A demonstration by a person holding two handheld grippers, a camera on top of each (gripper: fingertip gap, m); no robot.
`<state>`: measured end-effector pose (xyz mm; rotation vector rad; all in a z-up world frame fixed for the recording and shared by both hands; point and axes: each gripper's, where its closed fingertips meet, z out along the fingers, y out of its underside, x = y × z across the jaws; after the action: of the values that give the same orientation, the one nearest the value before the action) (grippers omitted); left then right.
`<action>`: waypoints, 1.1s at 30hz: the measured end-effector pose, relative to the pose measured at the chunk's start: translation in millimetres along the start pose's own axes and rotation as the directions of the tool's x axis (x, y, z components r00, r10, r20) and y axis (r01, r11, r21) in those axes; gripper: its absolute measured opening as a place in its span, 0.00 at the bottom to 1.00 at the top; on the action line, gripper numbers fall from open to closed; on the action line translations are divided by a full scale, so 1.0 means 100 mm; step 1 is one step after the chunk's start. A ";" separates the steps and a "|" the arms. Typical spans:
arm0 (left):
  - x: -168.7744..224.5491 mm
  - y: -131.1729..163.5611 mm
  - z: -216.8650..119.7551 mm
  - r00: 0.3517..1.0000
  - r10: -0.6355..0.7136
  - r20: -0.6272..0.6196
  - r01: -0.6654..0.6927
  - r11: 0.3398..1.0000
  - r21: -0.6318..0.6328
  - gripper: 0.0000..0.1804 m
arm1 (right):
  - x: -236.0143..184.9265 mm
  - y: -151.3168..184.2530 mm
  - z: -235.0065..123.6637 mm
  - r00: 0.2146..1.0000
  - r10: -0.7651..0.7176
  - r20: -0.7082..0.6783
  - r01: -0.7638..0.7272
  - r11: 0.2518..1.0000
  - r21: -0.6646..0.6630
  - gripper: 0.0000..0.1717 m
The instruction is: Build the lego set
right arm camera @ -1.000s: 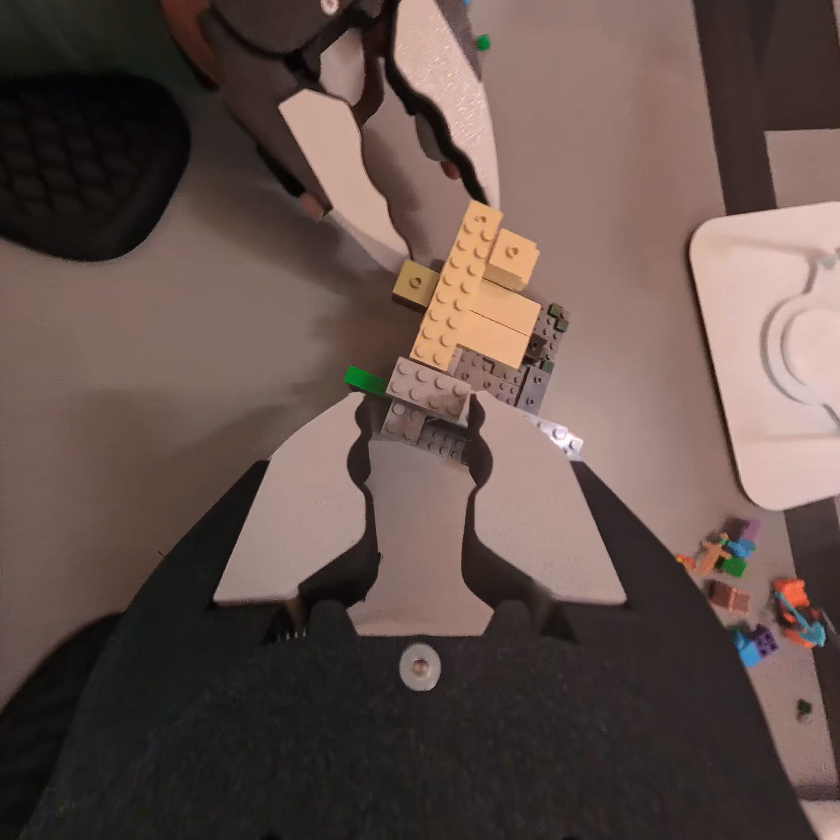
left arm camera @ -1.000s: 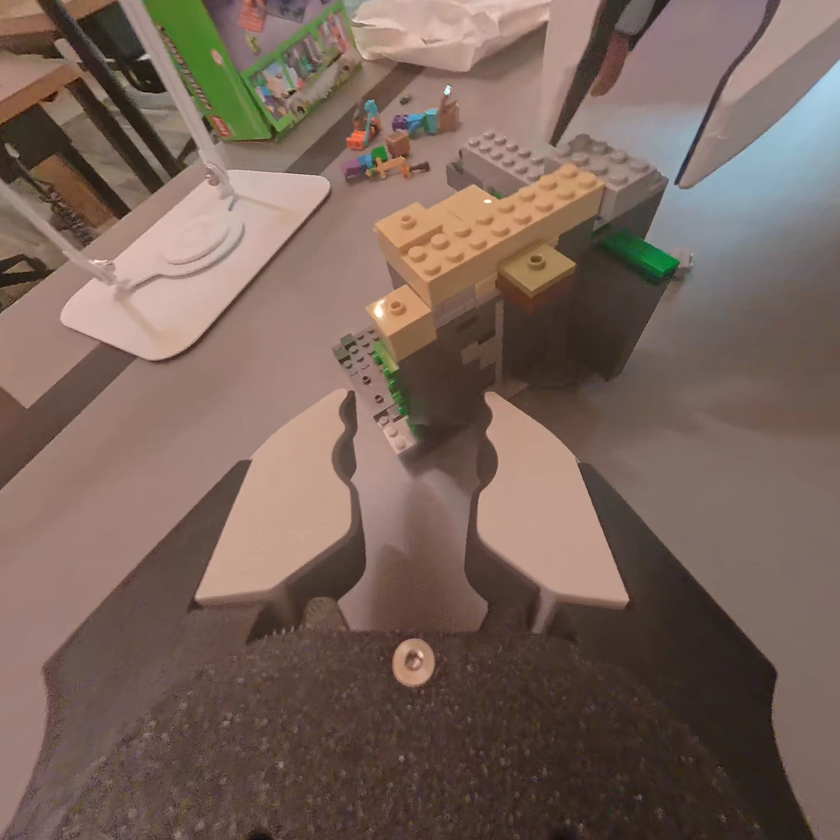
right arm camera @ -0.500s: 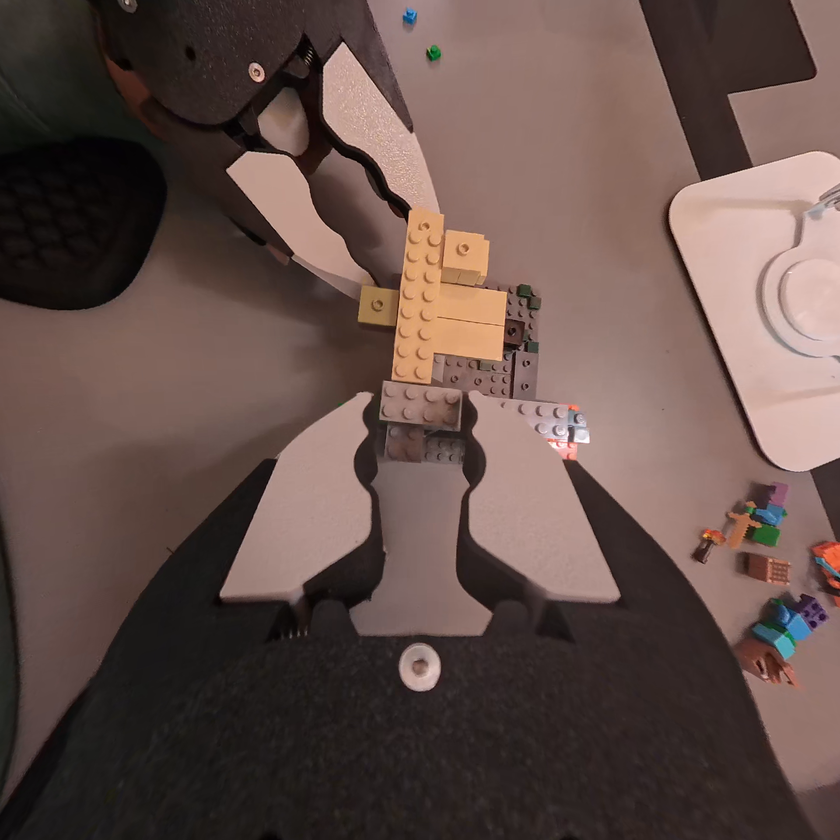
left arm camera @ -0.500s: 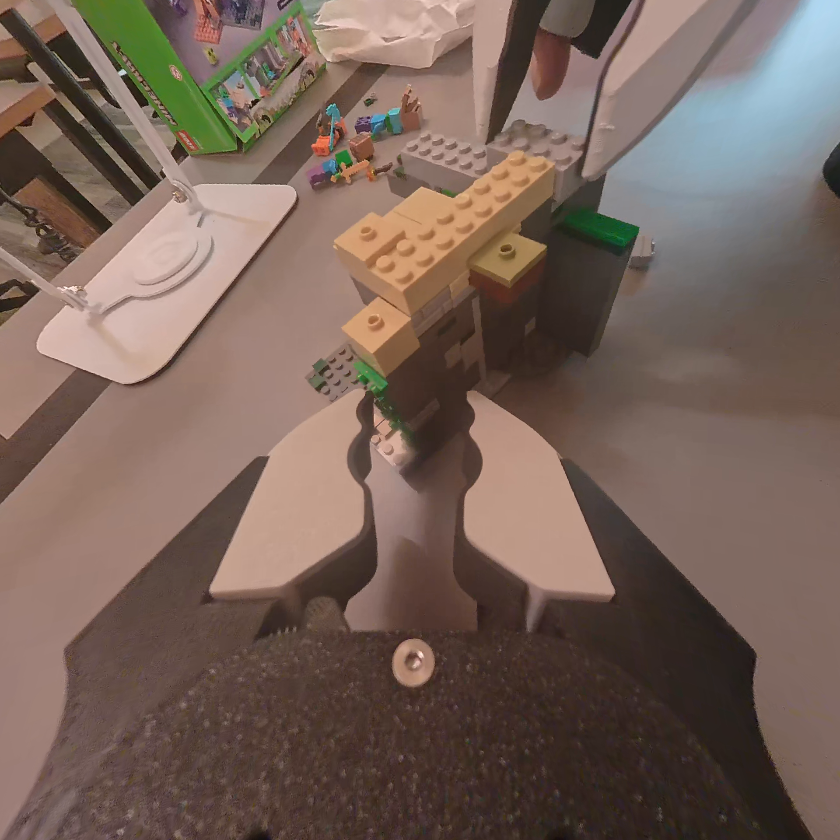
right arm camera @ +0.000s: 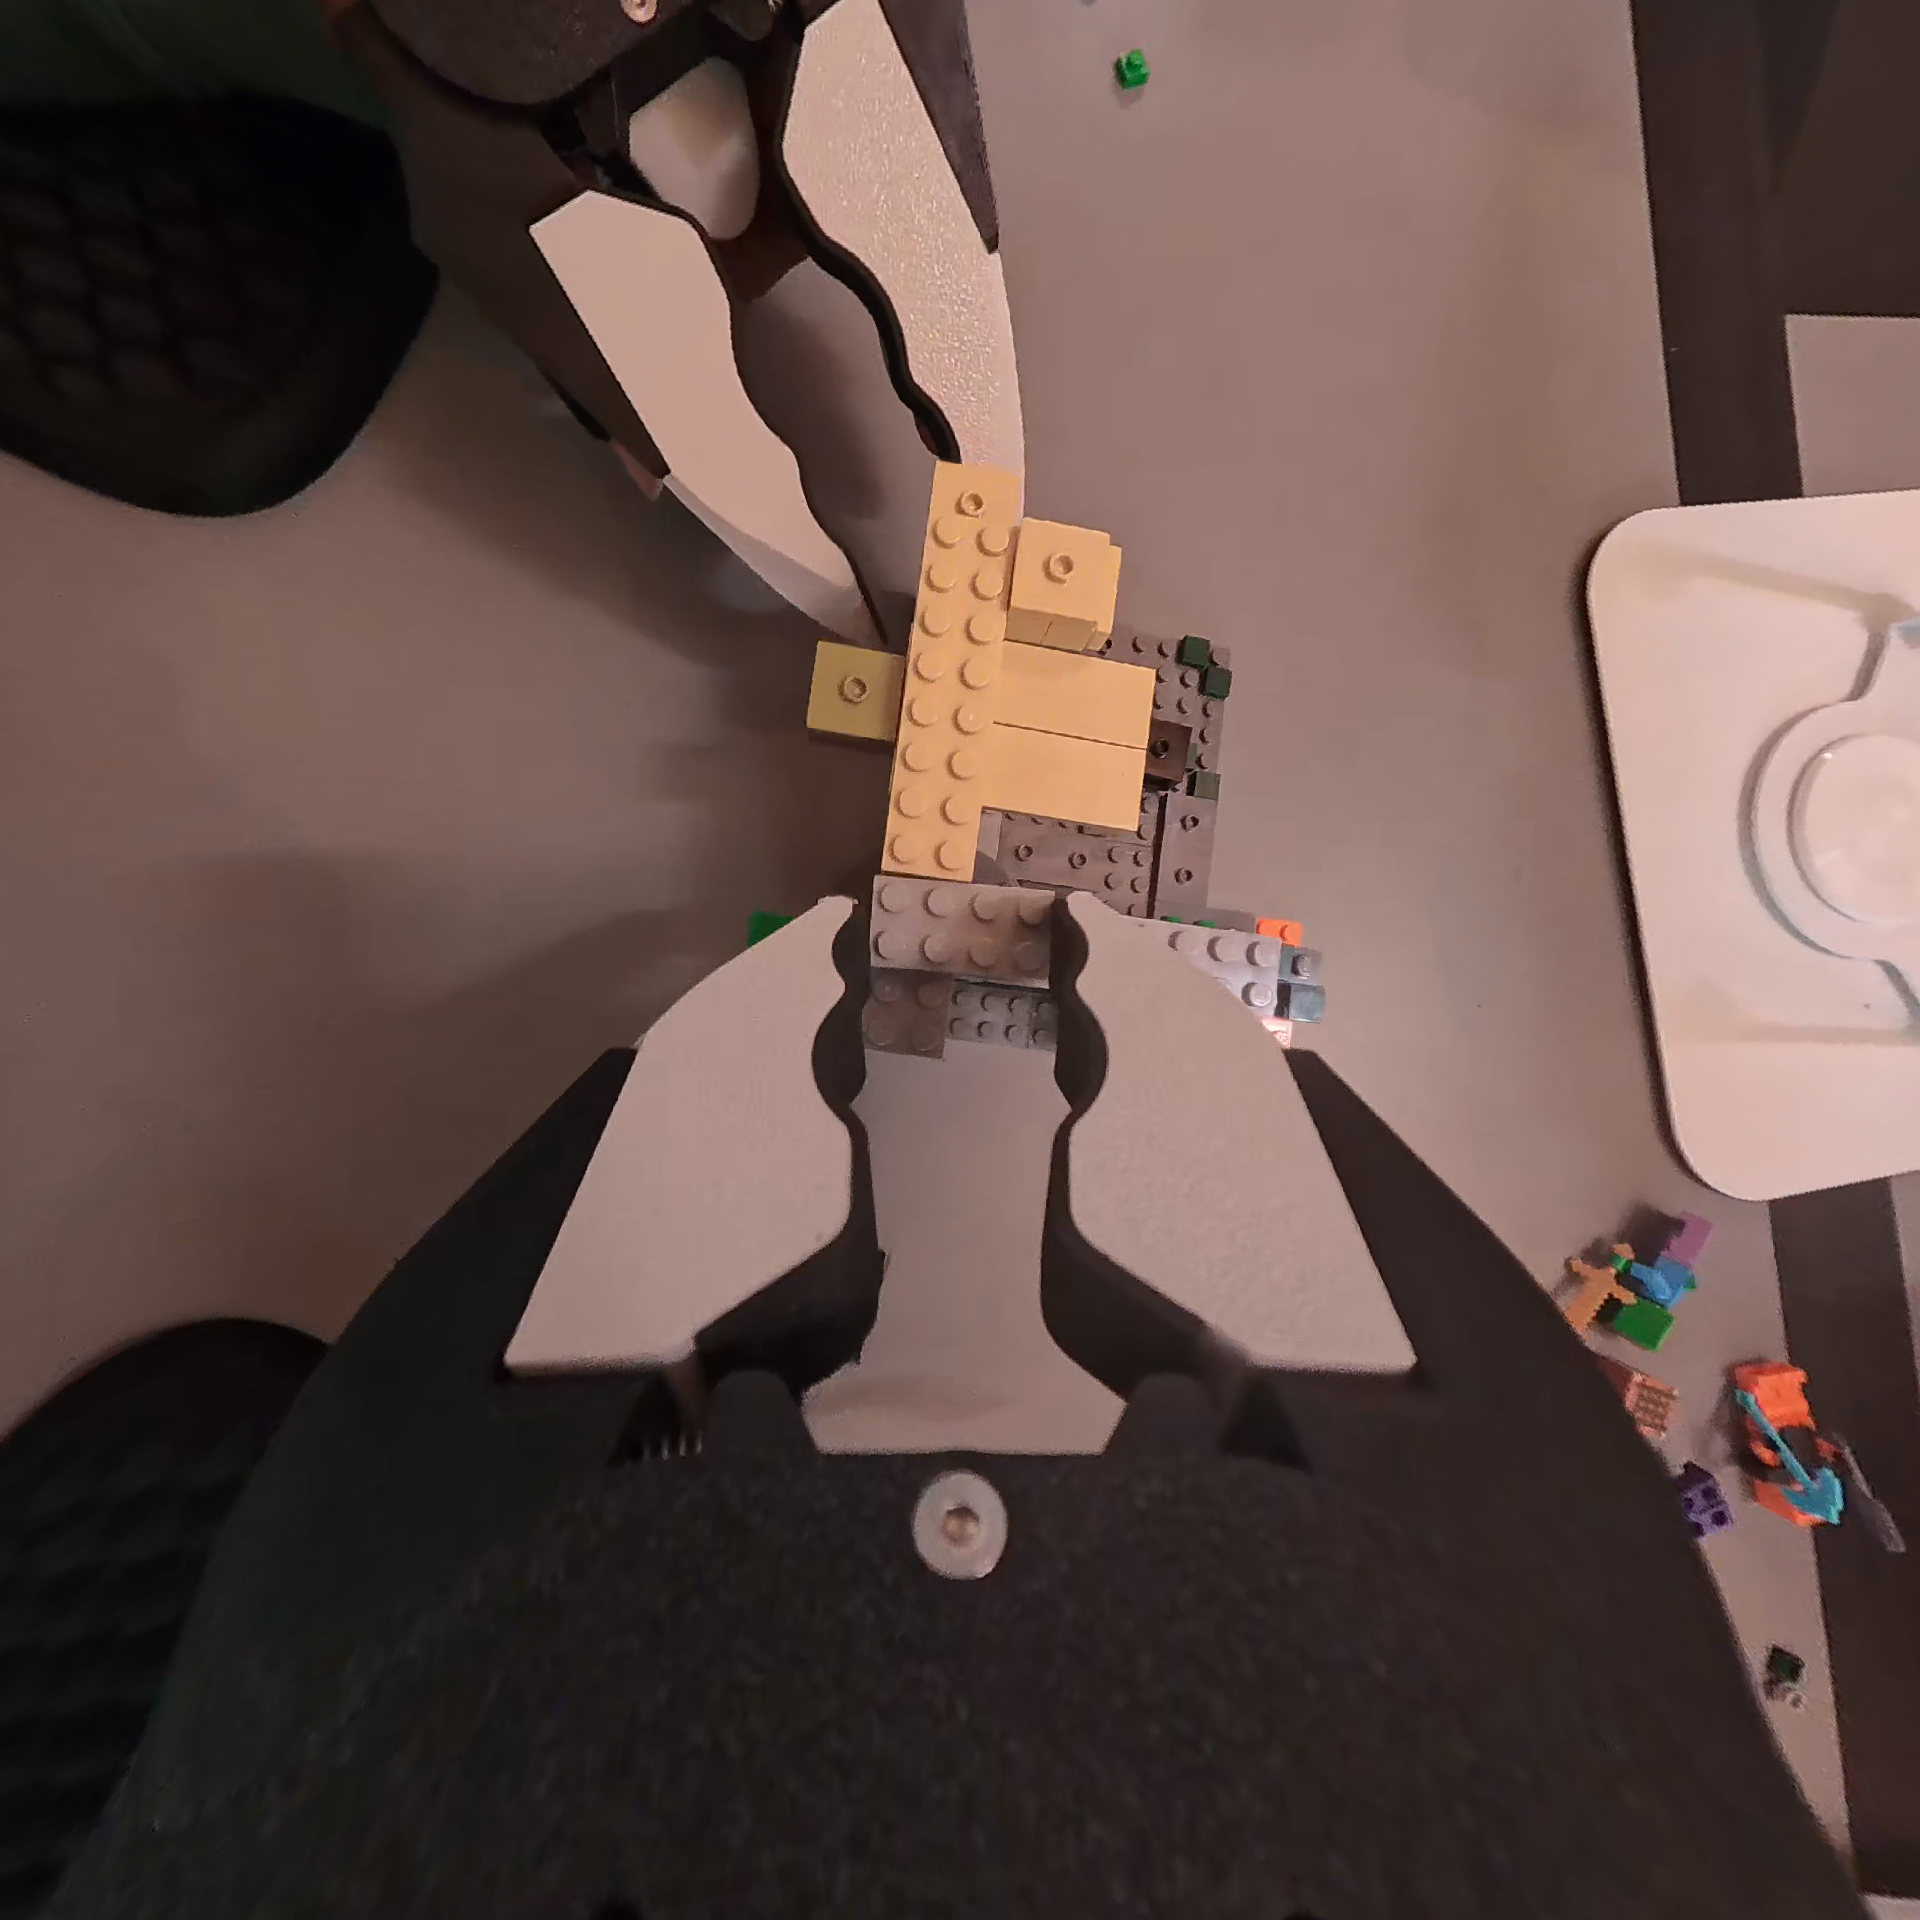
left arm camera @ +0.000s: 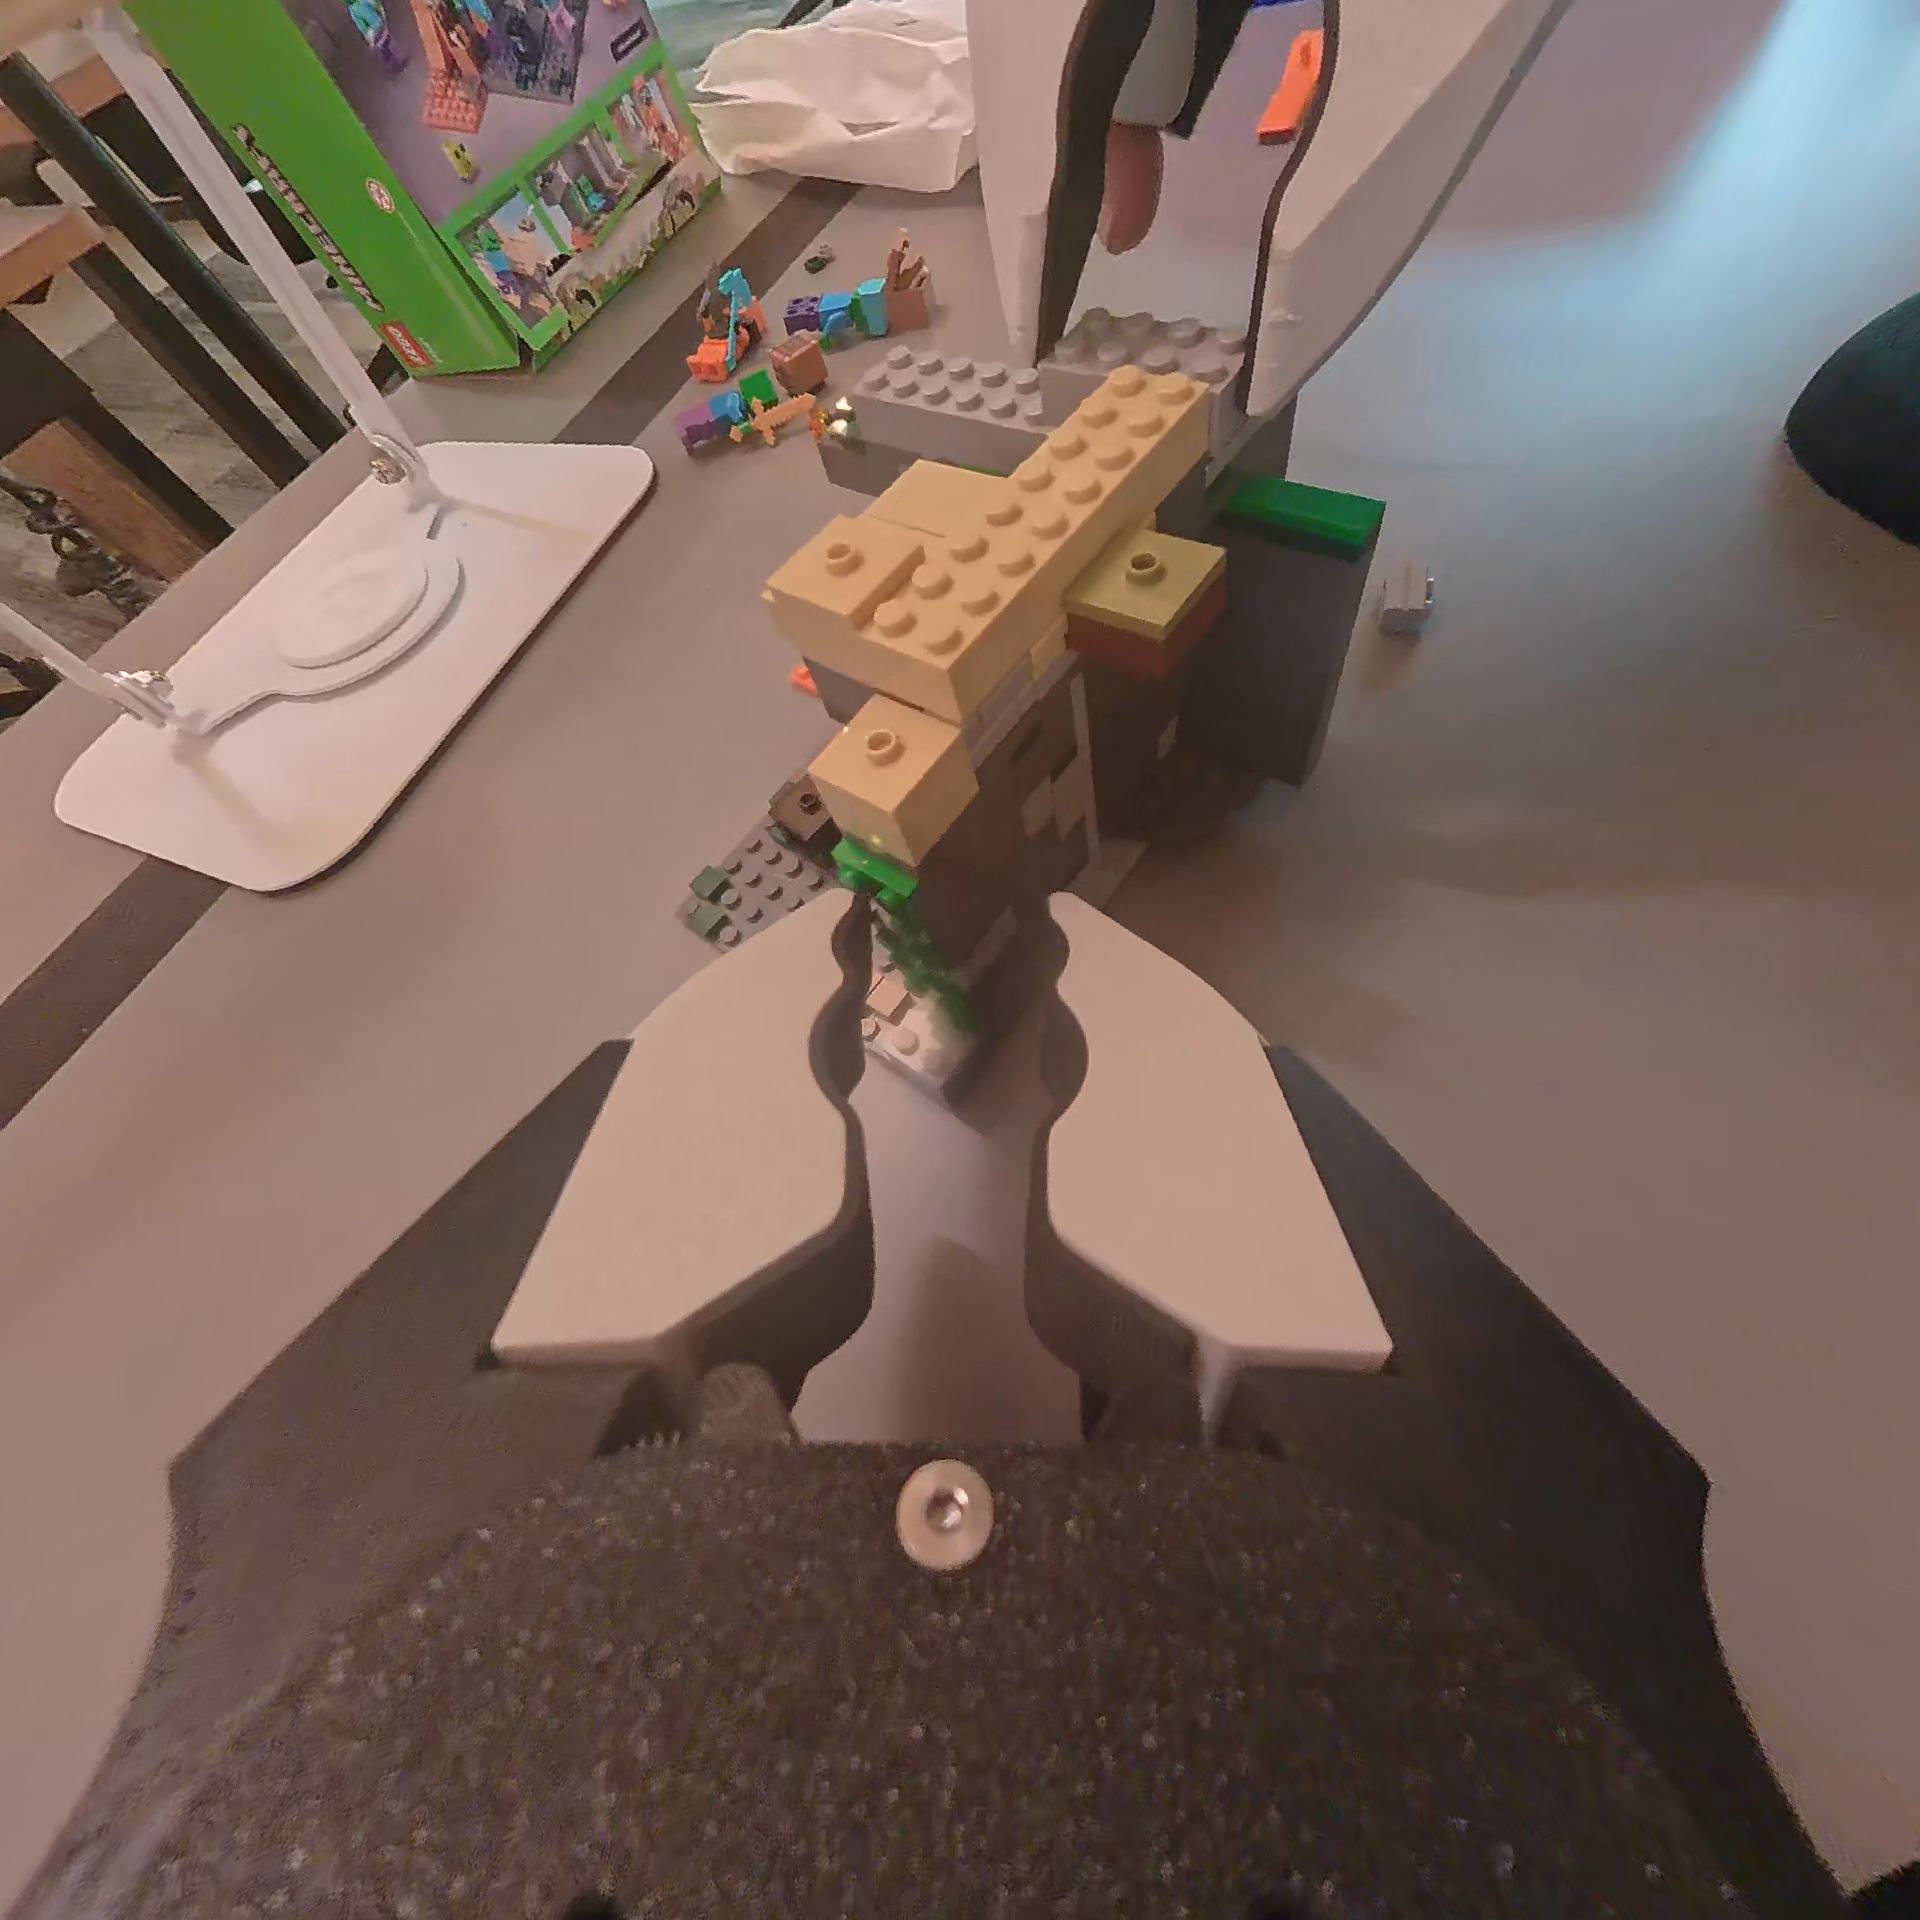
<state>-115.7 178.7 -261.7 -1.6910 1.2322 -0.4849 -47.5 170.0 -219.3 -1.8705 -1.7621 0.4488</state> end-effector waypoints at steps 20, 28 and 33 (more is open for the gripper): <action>-0.01 -0.01 0.02 1.000 -0.007 -0.027 0.008 1.000 0.026 0.18 | 0.03 0.02 -0.03 0.996 0.094 0.007 -0.093 0.994 -0.063 0.21; 0.00 -0.01 0.02 1.000 -0.009 -0.026 0.009 1.000 0.022 0.17 | 0.01 0.04 -0.02 0.996 0.080 0.026 -0.077 0.991 -0.111 0.19; 0.00 -0.01 0.02 1.000 -0.011 -0.022 0.011 1.000 0.015 0.17 | 0.01 0.05 -0.02 0.997 0.068 0.045 -0.058 0.982 -0.179 0.19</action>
<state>-113.6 179.7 -261.7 -1.6844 1.2325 -0.5192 -42.2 170.5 -220.6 -2.0599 -1.8332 0.3765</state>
